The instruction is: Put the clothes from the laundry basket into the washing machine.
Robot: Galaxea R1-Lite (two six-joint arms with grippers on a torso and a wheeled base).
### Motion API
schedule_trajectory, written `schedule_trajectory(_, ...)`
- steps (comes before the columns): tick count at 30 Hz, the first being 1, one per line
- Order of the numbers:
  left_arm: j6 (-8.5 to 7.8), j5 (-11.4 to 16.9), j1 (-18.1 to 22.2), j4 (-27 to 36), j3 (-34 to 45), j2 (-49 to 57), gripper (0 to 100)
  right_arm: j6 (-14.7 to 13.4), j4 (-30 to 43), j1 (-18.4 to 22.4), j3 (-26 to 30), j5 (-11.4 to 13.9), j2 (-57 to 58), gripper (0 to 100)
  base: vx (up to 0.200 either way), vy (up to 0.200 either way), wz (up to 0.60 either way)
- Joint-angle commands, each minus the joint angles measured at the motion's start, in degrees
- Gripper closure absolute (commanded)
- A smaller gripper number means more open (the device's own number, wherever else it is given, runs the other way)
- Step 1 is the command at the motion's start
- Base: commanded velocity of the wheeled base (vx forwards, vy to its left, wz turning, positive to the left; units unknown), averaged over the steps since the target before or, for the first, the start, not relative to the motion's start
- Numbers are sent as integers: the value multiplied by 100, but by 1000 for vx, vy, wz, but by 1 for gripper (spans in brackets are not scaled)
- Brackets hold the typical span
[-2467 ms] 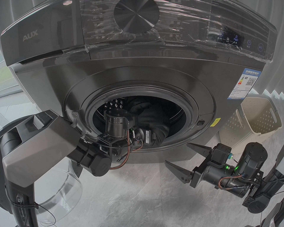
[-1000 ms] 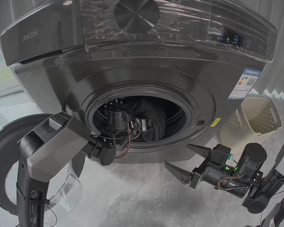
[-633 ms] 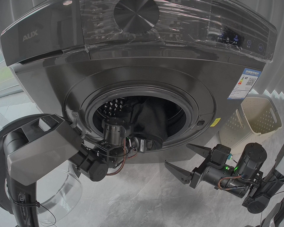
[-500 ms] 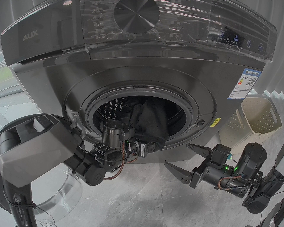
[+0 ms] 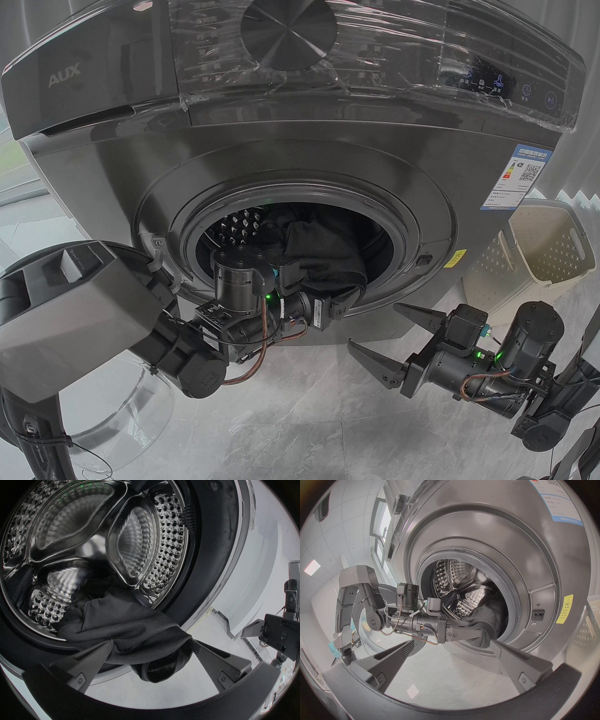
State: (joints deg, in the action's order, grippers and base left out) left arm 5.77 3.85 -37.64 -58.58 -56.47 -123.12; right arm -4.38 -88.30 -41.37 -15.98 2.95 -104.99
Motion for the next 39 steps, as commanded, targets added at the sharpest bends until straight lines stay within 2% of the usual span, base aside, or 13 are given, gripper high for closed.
schedule_trajectory(1, 30, 81, 20, -216, -383, -563, 0, -2, -3, -2, -1, 4, -13, 0, 0, 0, 0)
schedule_trajectory(12, 3, -34, 275, -154, -1675, -1662, 0, -2, -3, -2, -10, 4, -22, 0, 0, 0, 0)
schedule_trajectory(13, -23, -95, 310, -145, -1762, -1750, 100, -2, -3, -2, -10, 4, -22, 0, 0, 0, 0)
schedule_trajectory(19, -5, -157, 425, -101, -2202, -1899, 100, -2, -3, -2, -10, 4, -13, 0, 0, 0, 0)
schedule_trajectory(21, 12, -218, 548, -84, -2580, -1952, 100, -2, -3, -2, -19, 4, -13, 0, 0, 0, 0)
schedule_trajectory(25, 144, -605, 767, -40, -3450, -1979, 100, -2, -3, -2, -54, 4, -13, 0, 0, 0, 0)
schedule_trajectory(26, 144, -605, 767, -40, -3450, -1979, 100, -2, -3, -2, -54, 4, -13, 0, 0, 0, 0)
schedule_trajectory(28, 294, -842, 873, -40, -4012, -2084, 100, -2, -3, -2, -63, 4, -22, 0, 0, 0, 0)
schedule_trajectory(30, 311, -913, 899, -40, -4232, -2146, 100, -2, -3, -2, -63, 4, -22, 0, 0, 0, 0)
schedule_trajectory(31, 320, -1027, 926, -40, -4584, -2277, 100, -2, -3, -11, -63, 4, -22, 0, 0, 0, 0)
schedule_trajectory(39, 390, -1220, 943, 66, -5428, -2585, 100, -2, -3, -2, -63, 13, -22, 0, 0, 0, 0)
